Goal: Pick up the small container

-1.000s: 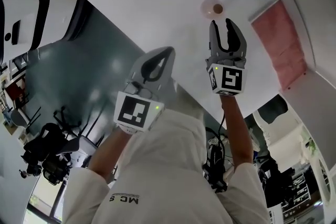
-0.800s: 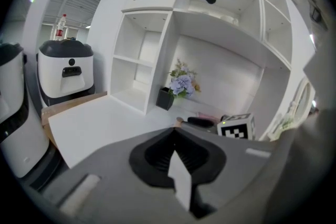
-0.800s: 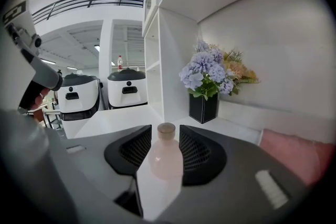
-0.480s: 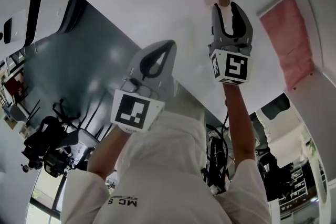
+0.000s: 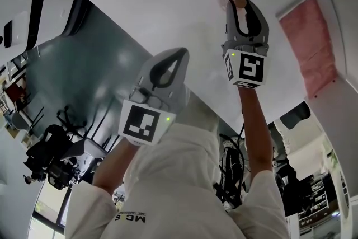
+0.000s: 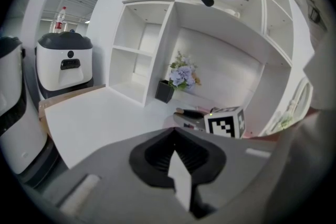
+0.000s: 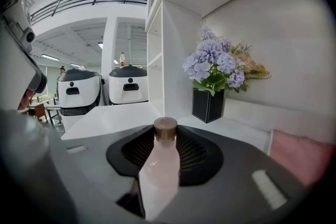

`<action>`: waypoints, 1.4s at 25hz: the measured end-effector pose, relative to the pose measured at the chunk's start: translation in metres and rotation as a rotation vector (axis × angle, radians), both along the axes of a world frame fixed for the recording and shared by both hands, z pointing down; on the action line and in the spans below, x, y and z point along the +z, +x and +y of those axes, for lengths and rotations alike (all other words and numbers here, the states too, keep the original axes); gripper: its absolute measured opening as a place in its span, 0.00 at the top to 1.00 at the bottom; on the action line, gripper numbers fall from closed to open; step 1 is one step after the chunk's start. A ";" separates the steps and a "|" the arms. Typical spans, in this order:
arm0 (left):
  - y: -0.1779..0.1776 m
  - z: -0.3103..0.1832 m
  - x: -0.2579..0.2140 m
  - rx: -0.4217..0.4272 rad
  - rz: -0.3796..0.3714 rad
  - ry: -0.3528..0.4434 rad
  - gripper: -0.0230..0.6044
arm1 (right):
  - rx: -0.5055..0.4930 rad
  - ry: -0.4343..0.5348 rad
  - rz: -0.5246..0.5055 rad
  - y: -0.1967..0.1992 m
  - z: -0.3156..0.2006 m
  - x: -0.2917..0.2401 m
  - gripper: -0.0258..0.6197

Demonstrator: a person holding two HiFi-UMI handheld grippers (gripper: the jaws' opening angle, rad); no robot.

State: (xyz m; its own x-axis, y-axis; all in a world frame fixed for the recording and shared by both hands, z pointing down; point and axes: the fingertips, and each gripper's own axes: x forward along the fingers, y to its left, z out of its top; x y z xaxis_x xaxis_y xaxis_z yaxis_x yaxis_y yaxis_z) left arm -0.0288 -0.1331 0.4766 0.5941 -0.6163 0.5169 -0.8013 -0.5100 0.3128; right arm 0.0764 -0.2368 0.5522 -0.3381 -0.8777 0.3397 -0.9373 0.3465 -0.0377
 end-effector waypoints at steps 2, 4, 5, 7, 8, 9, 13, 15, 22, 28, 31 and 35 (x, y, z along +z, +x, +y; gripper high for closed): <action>-0.001 0.000 0.002 0.000 -0.001 -0.008 0.96 | 0.003 -0.007 -0.008 -0.001 -0.001 0.000 0.76; 0.000 0.000 0.003 -0.003 -0.001 -0.011 0.96 | 0.006 -0.006 -0.015 0.000 0.000 0.000 0.77; 0.001 0.001 0.003 -0.005 -0.002 -0.012 0.96 | 0.006 -0.004 -0.019 0.001 0.000 0.000 0.77; 0.002 0.001 0.003 -0.003 -0.004 -0.013 0.96 | -0.002 0.001 -0.031 0.002 0.001 0.000 0.77; 0.002 0.000 0.003 -0.001 -0.004 -0.011 0.96 | -0.006 0.004 -0.030 0.003 0.001 0.000 0.77; 0.002 -0.001 0.003 0.001 -0.004 -0.007 0.96 | -0.008 0.009 -0.025 0.003 0.000 0.000 0.77; 0.003 0.001 -0.002 0.005 -0.009 0.005 0.96 | 0.003 0.018 -0.025 0.005 0.002 -0.001 0.77; 0.001 0.002 -0.004 0.001 -0.014 0.007 0.96 | 0.001 0.014 -0.026 0.006 0.004 -0.001 0.77; -0.003 0.007 -0.005 0.001 -0.020 0.013 0.96 | -0.029 0.006 -0.015 0.002 0.013 -0.007 0.77; -0.002 0.011 -0.012 0.013 -0.013 0.023 0.96 | -0.052 0.004 -0.009 0.001 0.026 -0.023 0.77; 0.000 0.013 -0.018 0.020 -0.007 0.029 0.96 | -0.067 0.009 -0.011 0.001 0.033 -0.038 0.77; 0.001 0.015 -0.026 0.033 -0.005 0.044 0.96 | -0.080 0.005 -0.023 0.004 0.042 -0.054 0.77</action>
State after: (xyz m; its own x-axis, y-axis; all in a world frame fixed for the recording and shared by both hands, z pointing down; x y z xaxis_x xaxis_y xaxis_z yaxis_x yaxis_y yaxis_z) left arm -0.0283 -0.1176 0.4502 0.6122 -0.6184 0.4927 -0.7851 -0.5495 0.2859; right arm 0.0800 -0.1944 0.4977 -0.4148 -0.8493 0.3265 -0.9055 0.4206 -0.0565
